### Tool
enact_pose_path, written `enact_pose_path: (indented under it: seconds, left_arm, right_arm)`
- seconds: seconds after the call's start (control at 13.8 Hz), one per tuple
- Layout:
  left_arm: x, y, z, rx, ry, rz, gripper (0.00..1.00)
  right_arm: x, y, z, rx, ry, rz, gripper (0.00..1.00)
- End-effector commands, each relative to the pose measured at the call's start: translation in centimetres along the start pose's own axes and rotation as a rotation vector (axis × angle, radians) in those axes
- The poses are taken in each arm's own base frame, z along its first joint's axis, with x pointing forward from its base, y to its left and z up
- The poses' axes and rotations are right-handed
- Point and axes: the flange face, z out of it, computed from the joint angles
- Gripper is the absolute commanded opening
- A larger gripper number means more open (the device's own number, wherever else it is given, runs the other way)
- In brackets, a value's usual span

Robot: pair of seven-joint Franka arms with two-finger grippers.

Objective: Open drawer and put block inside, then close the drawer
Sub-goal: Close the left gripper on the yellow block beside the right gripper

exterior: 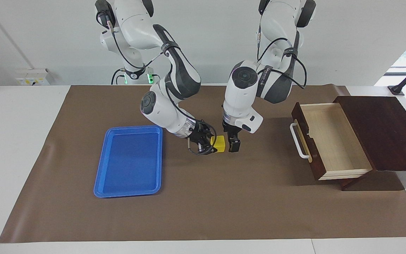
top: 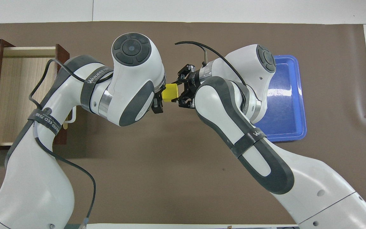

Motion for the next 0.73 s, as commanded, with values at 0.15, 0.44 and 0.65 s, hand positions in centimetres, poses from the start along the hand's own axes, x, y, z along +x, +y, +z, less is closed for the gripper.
enact_pose_path:
  seconds: [0.15,0.44,0.65]
  left_arm:
    - [-1.3,-0.2,0.8,-0.056,-0.004,-0.015,1.00]
    - [-1.9,-1.0,1.7,-0.048,0.011,0.003,1.00]
    - [-2.4,-1.4,2.4,-0.044,0.009,-0.004,0.98]
  right_arm:
    - [0.2,-0.3,-0.2,-0.009,-0.018,-0.019,0.00]
    - [0.1,-0.2,-0.1,-0.008,-0.017,-0.020,0.00]
    - [0.1,-0.2,0.0,-0.008,-0.017,-0.020,0.00]
